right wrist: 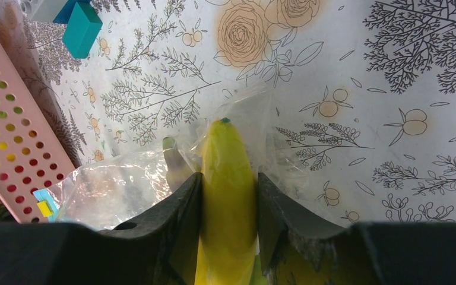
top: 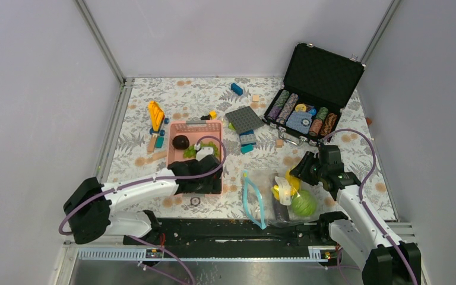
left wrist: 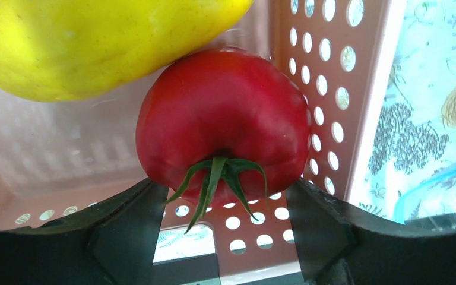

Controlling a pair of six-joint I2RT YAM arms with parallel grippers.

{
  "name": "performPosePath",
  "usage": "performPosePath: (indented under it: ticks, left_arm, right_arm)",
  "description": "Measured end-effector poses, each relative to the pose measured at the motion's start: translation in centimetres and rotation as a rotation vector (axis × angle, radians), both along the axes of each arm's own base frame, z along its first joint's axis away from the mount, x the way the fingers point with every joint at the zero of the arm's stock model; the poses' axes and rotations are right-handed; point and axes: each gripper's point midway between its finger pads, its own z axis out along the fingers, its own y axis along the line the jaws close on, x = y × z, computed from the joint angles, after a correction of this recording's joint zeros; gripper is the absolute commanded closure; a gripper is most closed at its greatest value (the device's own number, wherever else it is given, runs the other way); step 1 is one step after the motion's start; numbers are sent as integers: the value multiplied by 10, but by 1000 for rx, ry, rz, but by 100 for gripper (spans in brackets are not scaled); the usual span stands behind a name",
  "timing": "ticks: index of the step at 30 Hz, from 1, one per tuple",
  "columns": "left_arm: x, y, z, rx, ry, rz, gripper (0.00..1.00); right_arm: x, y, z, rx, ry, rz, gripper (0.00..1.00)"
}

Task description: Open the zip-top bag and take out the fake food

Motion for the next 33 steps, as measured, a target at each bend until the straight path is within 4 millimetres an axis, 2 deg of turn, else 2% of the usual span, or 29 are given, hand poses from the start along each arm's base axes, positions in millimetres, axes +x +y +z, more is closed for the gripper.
performPosePath:
  ticks: [12, 20, 26, 29, 33]
  left_arm:
    - [-53, -24, -6, -54, 14, -25, 28]
    - [-80, -30, -11, -59, 35, -41, 24]
    - [-68, -23, -11, -45, 8, 12, 23]
    - [-49, -13, -11, -32, -1, 67, 23]
    - [-10, 9, -10, -20, -22, 173, 23]
  right_arm:
    - [0, 0, 0, 1, 2, 0, 100]
    - [0, 0, 0, 1, 2, -1, 100]
    - [0, 0, 0, 2, 3, -3, 100]
    - [0, 0, 0, 2, 3, -3, 100]
    - [0, 0, 0, 2, 3, -3, 100]
